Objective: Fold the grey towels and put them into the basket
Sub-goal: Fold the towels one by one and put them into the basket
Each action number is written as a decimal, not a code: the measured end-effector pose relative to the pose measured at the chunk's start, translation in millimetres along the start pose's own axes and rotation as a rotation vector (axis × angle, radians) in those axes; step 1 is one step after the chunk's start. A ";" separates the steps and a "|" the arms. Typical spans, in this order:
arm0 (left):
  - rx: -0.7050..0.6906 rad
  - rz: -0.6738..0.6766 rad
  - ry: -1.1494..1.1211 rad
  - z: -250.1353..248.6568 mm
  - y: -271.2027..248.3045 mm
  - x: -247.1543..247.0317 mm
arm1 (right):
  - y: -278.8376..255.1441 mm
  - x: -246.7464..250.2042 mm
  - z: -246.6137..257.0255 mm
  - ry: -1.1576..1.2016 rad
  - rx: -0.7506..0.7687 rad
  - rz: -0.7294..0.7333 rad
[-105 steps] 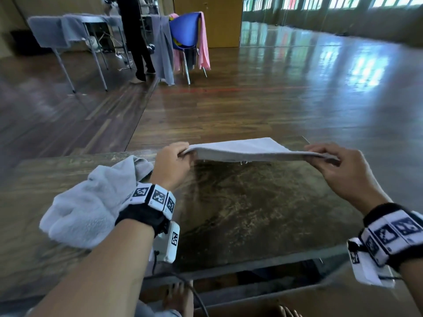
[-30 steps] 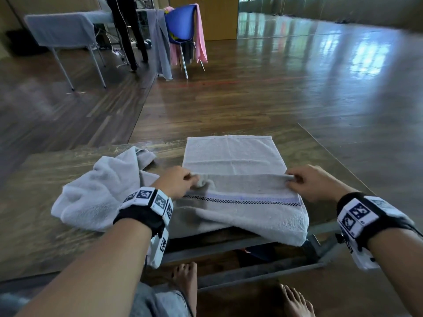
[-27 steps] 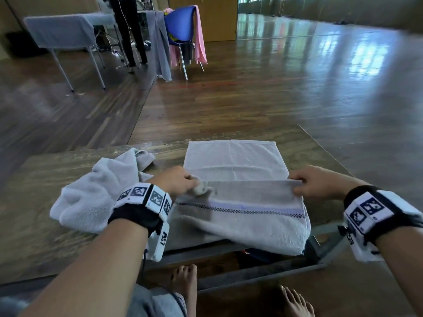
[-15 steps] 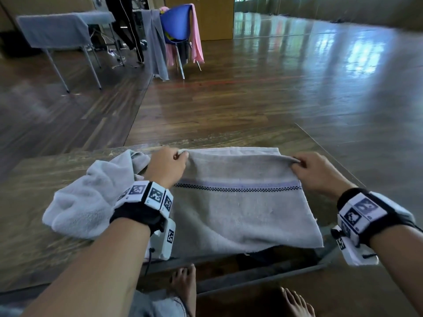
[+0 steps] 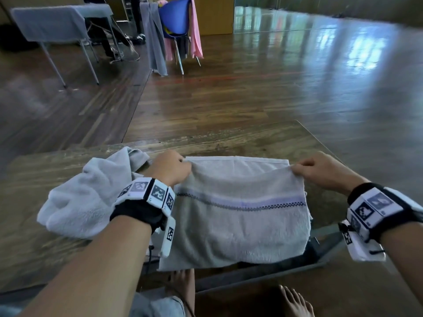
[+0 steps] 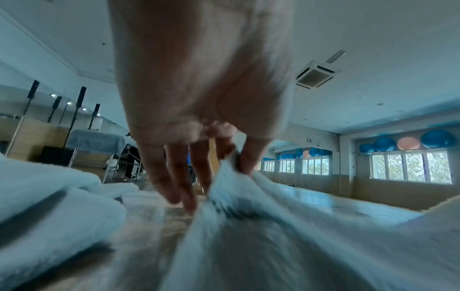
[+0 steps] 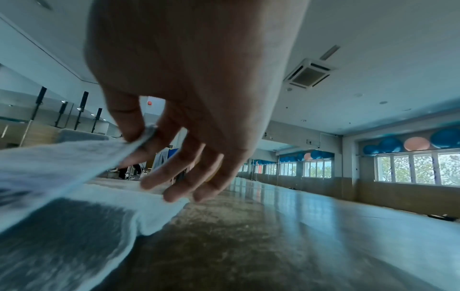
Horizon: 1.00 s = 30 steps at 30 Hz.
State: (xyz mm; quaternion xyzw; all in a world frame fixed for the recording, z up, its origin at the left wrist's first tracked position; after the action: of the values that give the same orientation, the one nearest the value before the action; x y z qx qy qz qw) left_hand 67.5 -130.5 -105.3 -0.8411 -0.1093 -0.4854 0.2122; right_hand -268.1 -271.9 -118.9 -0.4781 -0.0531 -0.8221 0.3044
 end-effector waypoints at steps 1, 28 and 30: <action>-0.017 -0.099 -0.032 -0.8 0.5 3.7 | 2.3 0.7 -1.4 0.004 -0.015 -0.080; -0.744 -0.025 -0.209 -140.7 -21.2 -46.7 | -22.1 -11.7 68.9 0.361 0.407 -0.162; -0.762 -0.054 -0.245 -146.5 -23.4 -48.4 | -30.2 -11.6 63.5 0.405 0.404 -0.173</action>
State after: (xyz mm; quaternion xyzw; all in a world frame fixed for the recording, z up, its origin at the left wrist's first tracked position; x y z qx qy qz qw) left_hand -78.9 -176.5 -76.9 -0.9080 0.0322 -0.3928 -0.1423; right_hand -232.7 -218.3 -88.1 -0.2279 -0.1944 -0.8965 0.3264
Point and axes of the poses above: each hand's wrist, its own y-axis towards the middle knuckle, its own x-axis out of the back of the hand, z = x × y, the point moved 4 cm from there along y, towards the middle knuckle, and after that the axes turned 13 degrees about z, right-handed, at the moved point
